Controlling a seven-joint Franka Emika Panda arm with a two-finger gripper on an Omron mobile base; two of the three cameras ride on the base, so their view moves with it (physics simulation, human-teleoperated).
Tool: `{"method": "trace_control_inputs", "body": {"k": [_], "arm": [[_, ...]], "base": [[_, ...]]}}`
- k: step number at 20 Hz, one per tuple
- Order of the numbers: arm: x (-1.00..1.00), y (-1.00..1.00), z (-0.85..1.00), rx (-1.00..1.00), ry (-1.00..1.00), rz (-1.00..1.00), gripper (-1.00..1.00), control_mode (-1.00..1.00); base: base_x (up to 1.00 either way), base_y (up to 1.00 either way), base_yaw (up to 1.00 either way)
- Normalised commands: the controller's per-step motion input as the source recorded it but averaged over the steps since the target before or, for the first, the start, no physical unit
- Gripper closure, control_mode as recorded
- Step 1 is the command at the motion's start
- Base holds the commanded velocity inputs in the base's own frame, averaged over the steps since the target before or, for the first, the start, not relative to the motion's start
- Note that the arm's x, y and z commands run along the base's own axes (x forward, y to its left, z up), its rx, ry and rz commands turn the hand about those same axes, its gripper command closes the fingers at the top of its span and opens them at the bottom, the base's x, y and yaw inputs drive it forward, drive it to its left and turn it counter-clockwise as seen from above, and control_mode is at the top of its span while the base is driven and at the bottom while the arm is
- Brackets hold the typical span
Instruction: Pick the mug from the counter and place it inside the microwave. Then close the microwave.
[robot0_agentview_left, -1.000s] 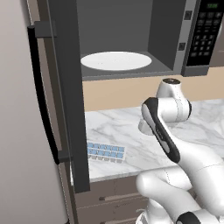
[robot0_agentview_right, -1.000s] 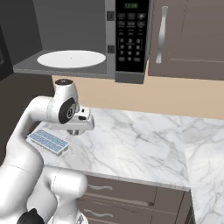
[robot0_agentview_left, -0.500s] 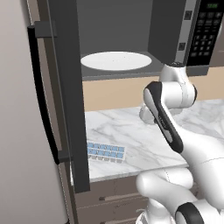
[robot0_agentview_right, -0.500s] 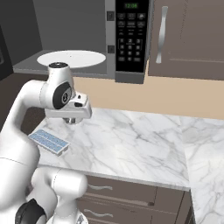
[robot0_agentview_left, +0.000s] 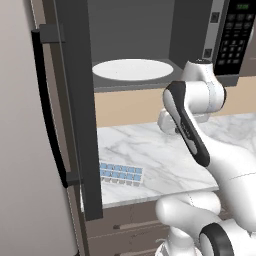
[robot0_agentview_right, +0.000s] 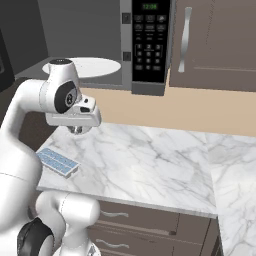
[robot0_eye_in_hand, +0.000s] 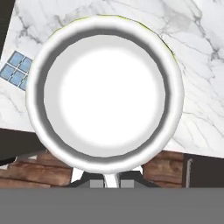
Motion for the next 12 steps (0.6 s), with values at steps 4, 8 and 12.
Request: {"method": "trace_control_inputs", "body": {"k": [4,8,12], "arm": [[-0.4,0.03,0.34,0.0,-0.07,0.0,1.0,-1.0],[-0.43,0.02,0.31,0.0,-0.06,0.0,1.0,-1.0],[-0.08,0.16,0.49,0.0,-0.08,0.0,1.0,-1.0]], "base": [[0.0,0.0,0.0],[0.0,0.0,0.0],[0.0,0.0,0.0]]}}
